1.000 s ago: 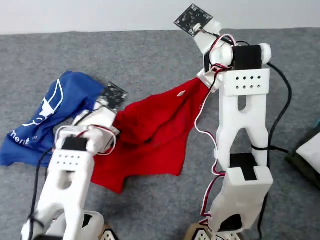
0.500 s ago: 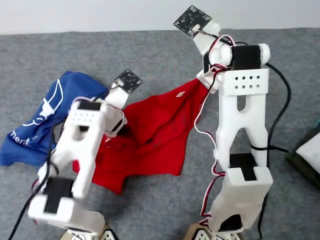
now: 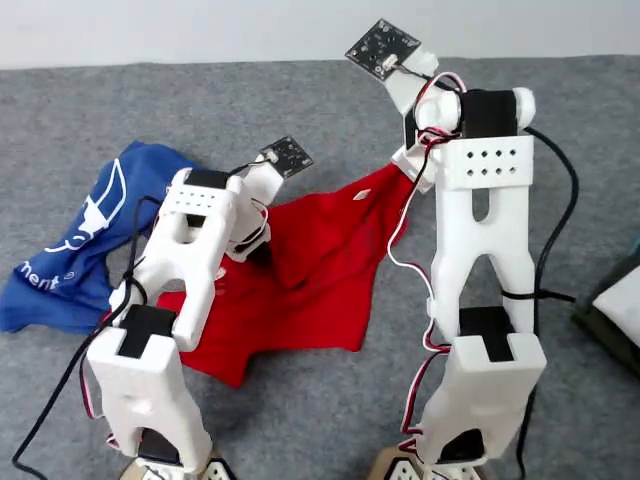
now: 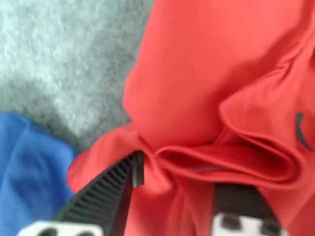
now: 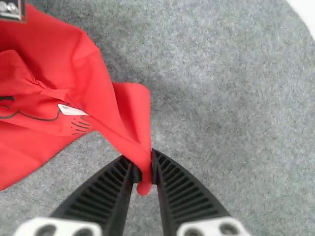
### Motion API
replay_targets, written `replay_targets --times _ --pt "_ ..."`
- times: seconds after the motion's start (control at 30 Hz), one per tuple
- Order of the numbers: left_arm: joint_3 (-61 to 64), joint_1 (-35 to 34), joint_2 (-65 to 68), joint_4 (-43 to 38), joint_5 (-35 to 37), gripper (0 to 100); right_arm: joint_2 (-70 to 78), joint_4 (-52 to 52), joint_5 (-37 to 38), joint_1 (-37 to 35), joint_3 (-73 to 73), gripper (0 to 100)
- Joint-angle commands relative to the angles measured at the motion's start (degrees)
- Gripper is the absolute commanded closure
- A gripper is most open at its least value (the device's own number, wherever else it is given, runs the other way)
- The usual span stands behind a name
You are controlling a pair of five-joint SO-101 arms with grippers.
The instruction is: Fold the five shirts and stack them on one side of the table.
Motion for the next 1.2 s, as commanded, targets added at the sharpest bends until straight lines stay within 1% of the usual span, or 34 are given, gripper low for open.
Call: replay_targets --times 0.0,0.07,0.2,0.43,0.57,0.63,0.8,1.03,1.17 --pt "-2.7 0.1 -1.5 0.7 -1.0 94 -4.4 1.5 0.0 0.0 -0.3 98.7" --pt "-2.6 0.0 -2.8 0.8 -1.0 100 -4.4 1.5 0.0 0.0 -0.3 98.7" --pt "-2.6 0.0 -6.1 3.0 -1.0 100 -4.4 1.5 0.0 0.0 -0.3 98.7" --pt "-2.6 -0.8 -13.4 3.1 -0.4 100 -4.8 1.6 0.0 0.1 -0.3 98.7" --pt "-2.6 -2.3 -18.5 3.1 5.5 100 -5.1 1.7 -0.4 1.8 -0.4 98.7" --pt "-2.6 -2.9 -21.7 3.2 8.2 100 -5.6 1.7 -1.7 3.2 -0.6 98.7" --pt "-2.7 -2.8 -32.0 3.0 14.9 100 -10.9 1.7 -1.9 6.1 -0.6 98.7" --pt "-2.7 -2.4 -47.5 2.6 18.8 100 -20.4 1.7 -1.8 12.0 -0.3 98.7" --pt "-2.6 -2.4 -53.1 3.0 19.1 100 -24.9 2.1 -1.8 12.9 0.7 98.7"
